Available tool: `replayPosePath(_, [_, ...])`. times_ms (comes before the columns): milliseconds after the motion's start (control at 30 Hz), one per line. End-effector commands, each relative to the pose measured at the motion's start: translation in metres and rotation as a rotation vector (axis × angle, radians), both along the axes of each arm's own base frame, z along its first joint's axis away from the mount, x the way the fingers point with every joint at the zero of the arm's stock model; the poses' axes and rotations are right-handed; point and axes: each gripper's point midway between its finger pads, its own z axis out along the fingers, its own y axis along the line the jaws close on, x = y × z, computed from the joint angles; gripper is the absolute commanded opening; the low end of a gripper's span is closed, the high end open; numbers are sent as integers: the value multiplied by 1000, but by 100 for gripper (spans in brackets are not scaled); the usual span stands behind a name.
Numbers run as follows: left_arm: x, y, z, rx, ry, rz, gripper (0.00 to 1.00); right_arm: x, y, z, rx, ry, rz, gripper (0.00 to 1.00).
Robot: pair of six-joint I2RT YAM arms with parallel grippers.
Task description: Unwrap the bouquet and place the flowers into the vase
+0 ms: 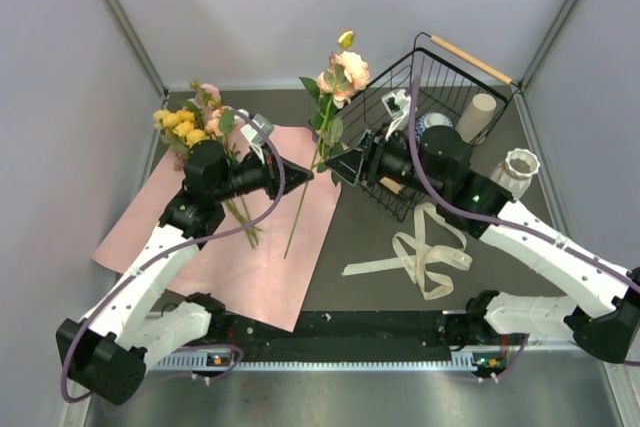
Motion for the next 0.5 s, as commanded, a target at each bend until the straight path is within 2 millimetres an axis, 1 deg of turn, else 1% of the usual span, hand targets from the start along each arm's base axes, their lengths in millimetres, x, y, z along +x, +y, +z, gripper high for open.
replayPosePath(0, [13,16,14,54,-109,153,0,10,1,26,59,2,-40,42])
replayPosePath(33, [13,17,12,73,-109,163,0,11,4,31,73,8,-35,38])
replayPosePath(100, [18,24,10,93,-111,218,0,13,12,30,69,28,-22,35])
replayPosePath(133, [18,25,8,105,-107,230,0,16,17,28,64,37,-17,32])
replayPosePath(200, [19,29,8,110,-113,252,0,15,23,26,52,45,-10,29])
replayPosePath(333, [23,35,6,125,-114,297,0,12,34,16,42,78,-9,29])
replayPosePath(367, [23,36,6,125,-115,303,0,16,37,12,39,91,-25,29])
replayPosePath(400, [23,36,5,126,-113,306,0,14,42,10,39,103,-28,29])
replayPosePath(433, [24,35,4,127,-107,306,0,15,43,12,52,124,-44,29])
replayPosePath(467, [24,36,4,128,-107,310,0,21,46,6,46,141,-75,29])
